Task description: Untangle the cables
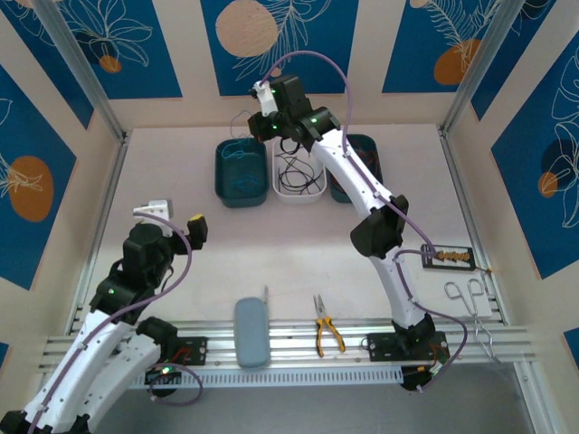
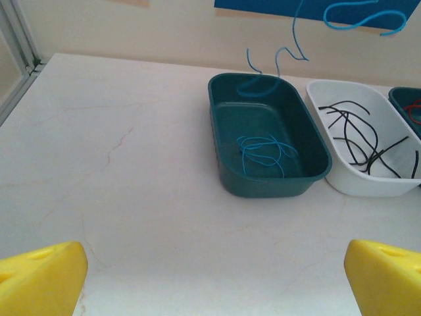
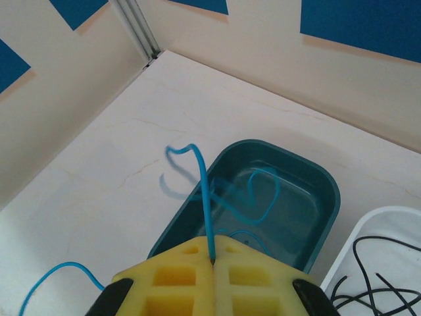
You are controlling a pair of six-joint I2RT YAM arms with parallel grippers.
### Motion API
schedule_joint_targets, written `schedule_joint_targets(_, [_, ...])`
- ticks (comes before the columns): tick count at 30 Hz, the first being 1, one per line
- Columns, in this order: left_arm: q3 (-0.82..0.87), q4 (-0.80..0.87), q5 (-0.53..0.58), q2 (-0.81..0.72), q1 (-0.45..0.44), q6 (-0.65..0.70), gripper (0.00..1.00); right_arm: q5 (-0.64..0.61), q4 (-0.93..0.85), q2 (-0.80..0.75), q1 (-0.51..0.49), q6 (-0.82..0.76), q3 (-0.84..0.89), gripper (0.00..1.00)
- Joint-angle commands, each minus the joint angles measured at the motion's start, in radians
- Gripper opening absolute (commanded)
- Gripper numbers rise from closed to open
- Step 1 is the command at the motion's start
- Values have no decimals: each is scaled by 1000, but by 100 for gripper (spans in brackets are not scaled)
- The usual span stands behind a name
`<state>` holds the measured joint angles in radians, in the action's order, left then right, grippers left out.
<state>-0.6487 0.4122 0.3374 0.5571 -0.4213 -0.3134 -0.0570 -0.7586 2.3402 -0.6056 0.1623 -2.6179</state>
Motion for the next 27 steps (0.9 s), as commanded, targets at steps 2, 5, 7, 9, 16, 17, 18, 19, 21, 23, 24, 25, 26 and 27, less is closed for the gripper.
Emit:
schedule_joint_targets(2, [-21, 33, 14, -14, 3, -35, 100, -21, 58, 57, -3, -41, 5, 0])
schedule_joint_targets(5, [-17, 34, 12, -14, 3, -38, 100, -28, 55, 86, -5, -48, 4, 0])
schedule_joint_targets(7, [-16, 34, 11, -14, 3, -40, 100, -40, 57, 103, -5, -50, 5, 0])
schedule_joint_targets(9, [-14, 34, 9, -14, 3, -41, 100, -68, 61, 120, -8, -51, 6, 0])
schedule_joint_targets(16, [-4, 32, 29, -14, 3, -32, 100, -188, 102, 189, -32, -114, 9, 0])
schedule_joint_targets(17, [-5, 32, 31, -14, 2, -29, 100, -199, 102, 200, -37, -128, 9, 0])
schedule_joint_targets(18, [-5, 31, 31, -14, 3, -26, 100, -206, 101, 211, -40, -139, 9, 0])
schedule_joint_targets(19, [-5, 32, 31, -14, 3, -23, 100, -213, 99, 223, -44, -151, 10, 0])
schedule_joint_targets(21, [-2, 30, 33, -13, 3, -21, 100, -227, 91, 246, -50, -167, 10, 0])
schedule_joint_targets(23, [1, 28, 32, -13, 3, -21, 100, -252, 84, 266, -55, -185, 12, 0])
schedule_joint_targets(24, [3, 26, 32, -11, 3, -21, 100, -263, 81, 274, -57, -194, 12, 0])
schedule_joint_targets(25, [5, 24, 31, -10, 3, -21, 100, -277, 77, 282, -60, -200, 12, 0])
schedule_joint_targets(26, [7, 24, 32, -8, 3, -20, 100, -289, 73, 287, -63, -209, 14, 0])
schedule_joint_targets(27, [7, 23, 30, -7, 3, -19, 100, -299, 70, 291, -63, -215, 16, 0])
